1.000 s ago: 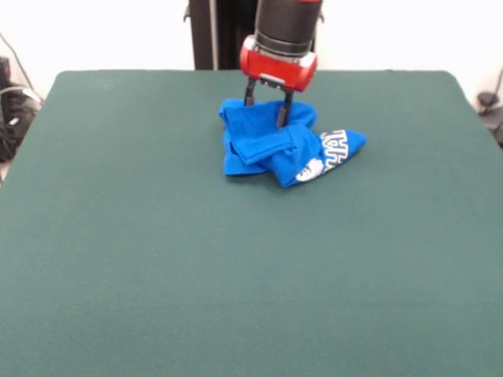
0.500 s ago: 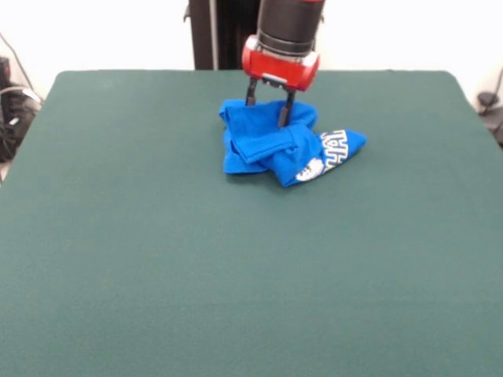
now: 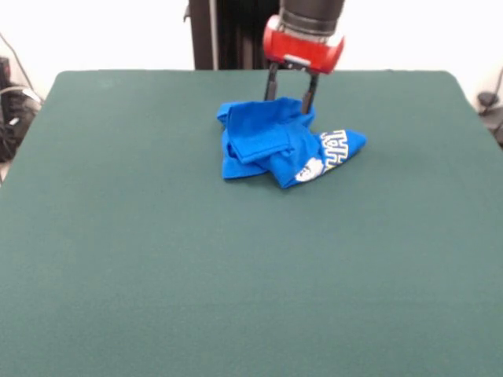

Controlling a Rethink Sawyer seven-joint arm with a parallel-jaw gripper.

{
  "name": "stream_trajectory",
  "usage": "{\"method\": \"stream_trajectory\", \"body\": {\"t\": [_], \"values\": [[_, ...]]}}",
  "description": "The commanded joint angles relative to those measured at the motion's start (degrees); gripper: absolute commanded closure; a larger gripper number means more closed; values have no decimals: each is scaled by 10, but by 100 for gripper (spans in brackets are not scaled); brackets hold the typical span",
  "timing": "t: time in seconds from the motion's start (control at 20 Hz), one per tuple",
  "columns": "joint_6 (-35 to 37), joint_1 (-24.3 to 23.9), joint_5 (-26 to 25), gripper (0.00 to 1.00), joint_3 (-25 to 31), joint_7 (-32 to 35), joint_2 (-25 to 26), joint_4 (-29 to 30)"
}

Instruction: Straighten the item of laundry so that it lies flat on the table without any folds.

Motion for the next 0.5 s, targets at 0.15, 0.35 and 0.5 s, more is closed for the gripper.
{"method": "stream_trajectory", "body": {"t": [0.15,0.35,0.5], "values": [[121,12,81,0,81,8,-65,54],[140,17,92,0,75,5,-83,60],[108,18,81,0,76,9,-37,35]]}}
